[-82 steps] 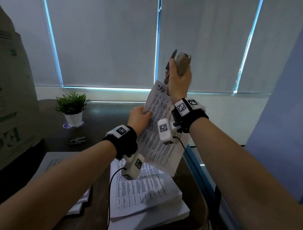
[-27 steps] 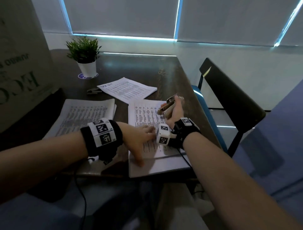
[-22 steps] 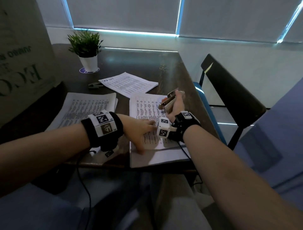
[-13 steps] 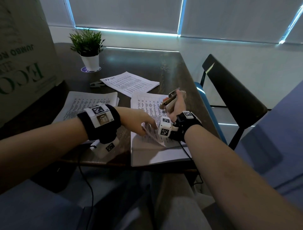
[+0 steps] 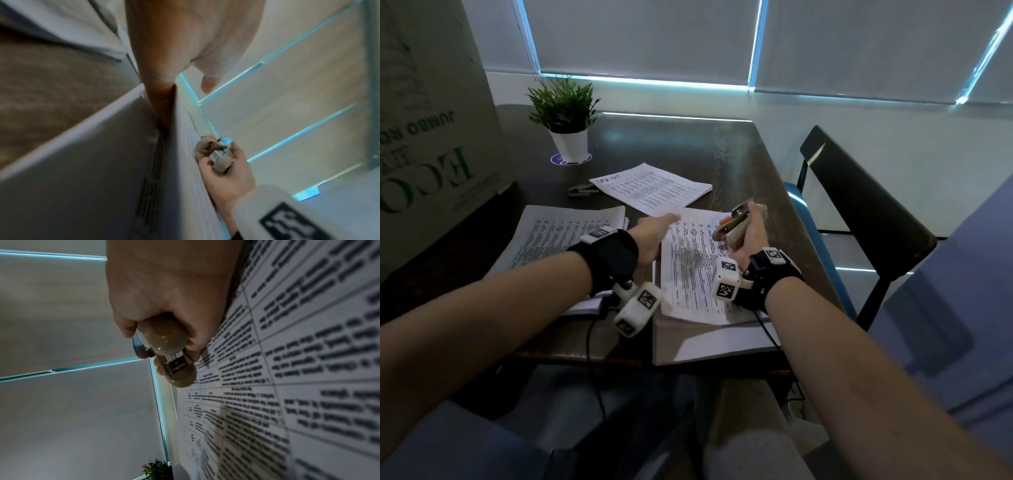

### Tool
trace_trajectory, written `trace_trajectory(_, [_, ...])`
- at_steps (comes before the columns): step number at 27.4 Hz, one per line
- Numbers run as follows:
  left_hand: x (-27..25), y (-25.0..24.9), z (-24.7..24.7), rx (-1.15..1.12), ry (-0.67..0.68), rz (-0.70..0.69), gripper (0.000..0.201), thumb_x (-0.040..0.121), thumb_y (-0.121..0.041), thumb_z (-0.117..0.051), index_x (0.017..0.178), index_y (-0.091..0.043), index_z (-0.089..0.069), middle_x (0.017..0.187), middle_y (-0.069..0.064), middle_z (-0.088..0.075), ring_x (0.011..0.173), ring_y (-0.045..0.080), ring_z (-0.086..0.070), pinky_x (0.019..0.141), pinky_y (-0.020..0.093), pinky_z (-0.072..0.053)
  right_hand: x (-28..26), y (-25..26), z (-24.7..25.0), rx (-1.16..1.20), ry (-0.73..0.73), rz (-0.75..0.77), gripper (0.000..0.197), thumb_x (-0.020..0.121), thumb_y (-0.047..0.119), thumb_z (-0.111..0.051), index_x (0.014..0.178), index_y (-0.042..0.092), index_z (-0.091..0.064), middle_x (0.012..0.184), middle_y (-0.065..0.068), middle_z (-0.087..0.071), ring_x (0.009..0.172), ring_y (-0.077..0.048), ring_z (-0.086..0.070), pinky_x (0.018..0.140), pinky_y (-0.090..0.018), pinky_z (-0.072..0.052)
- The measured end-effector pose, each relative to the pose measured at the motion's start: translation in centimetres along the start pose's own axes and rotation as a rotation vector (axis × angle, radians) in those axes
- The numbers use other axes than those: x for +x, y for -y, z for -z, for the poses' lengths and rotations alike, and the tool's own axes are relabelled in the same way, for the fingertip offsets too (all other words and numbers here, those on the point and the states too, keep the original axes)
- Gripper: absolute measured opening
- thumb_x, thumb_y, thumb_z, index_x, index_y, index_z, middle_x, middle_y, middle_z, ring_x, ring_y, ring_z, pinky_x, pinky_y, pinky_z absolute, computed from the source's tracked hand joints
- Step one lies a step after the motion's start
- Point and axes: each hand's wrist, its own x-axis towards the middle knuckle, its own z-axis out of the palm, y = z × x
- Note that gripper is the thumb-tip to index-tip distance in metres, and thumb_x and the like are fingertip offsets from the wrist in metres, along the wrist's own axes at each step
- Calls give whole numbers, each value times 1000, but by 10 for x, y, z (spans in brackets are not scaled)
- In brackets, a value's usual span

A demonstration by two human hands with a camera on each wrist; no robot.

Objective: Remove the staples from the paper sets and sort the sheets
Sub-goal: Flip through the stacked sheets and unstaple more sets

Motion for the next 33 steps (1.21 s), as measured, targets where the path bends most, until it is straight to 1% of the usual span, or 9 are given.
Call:
trace_trajectory(3, [6, -1, -17, 78, -185, -93, 71, 85, -7, -63, 140, 2, -19, 123, 16, -48, 109, 31, -56, 91, 42, -52, -2, -1, 0, -1, 6, -20, 47, 94, 54, -55, 94, 7, -61, 71, -9, -66, 63, -21, -63, 68, -31, -50])
trace_trajectory(7, [1, -3, -20, 220, -101, -270, 35, 91, 2, -48, 125, -3, -52, 110, 15, -64, 92, 27, -65, 72, 38, -58, -5, 14, -10, -70, -32, -36, 56, 88, 62, -58, 92, 6, -62, 72, -9, -66, 59, -19, -62, 68, -34, -57])
trace_trajectory(10, [-22, -24, -19, 190, -20, -464, 24, 96, -2, -47, 119, -1, -55, 110, 12, -65, 92, 22, -66, 66, 25, -53, -19, 56, -36, -155, -21, 239, 59, 90, 60, -57, 108, 5, -60, 80, -8, -66, 53, -15, -59, 47, -23, -48])
trace_trajectory(12, [-38, -36, -22, 142, 39, -533, 23, 98, -3, -46, 119, -3, -54, 108, 8, -65, 90, 19, -66, 67, 24, -55, -33, 89, -61, -141, 49, 510, 59, 92, 56, -56, 115, 2, -55, 80, -6, -64, 53, -13, -56, 47, -25, -46])
trace_trajectory(17, [-58, -61, -38, 162, 95, -672, 21, 98, -7, -47, 116, -9, -57, 113, 14, -67, 100, 35, -64, 87, 51, -51, -58, 126, -113, -356, 277, 836, 28, 96, 37, -60, 98, 10, -59, 76, -4, -62, 62, -16, -56, 59, -31, -51])
trace_trajectory(21, [-61, -70, -47, 168, 85, -720, 16, 96, -4, -48, 97, -15, -60, 104, 18, -68, 86, 36, -61, 81, 59, -49, -62, 129, -133, -425, 310, 820, 30, 93, 38, -64, 90, 9, -62, 71, -6, -66, 62, -19, -62, 64, -36, -55])
trace_trajectory(26, [-56, -77, -51, 224, 60, -817, 13, 95, -3, -49, 96, -9, -60, 101, 19, -68, 92, 38, -64, 81, 52, -53, -70, 130, -154, -444, 241, 819, 36, 92, 37, -67, 72, 6, -60, 55, -5, -59, 48, -20, -57, 52, -30, -51])
trace_trajectory(30, [-41, -76, -49, 326, 77, -863, 12, 93, -3, -50, 98, 1, -59, 98, 19, -68, 94, 41, -63, 82, 57, -51, -72, 129, -159, -420, 229, 797, 41, 92, 36, -67, 63, 10, -53, 44, 2, -49, 41, -18, -51, 47, -27, -45])
trace_trajectory(33, [-37, -76, -51, 337, 68, -903, 15, 92, -2, -53, 105, -2, -60, 101, 13, -69, 96, 31, -64, 86, 47, -52, -66, 127, -162, -464, 186, 806, 46, 91, 41, -67, 60, 10, -53, 46, -4, -50, 38, -19, -50, 47, -28, -45])
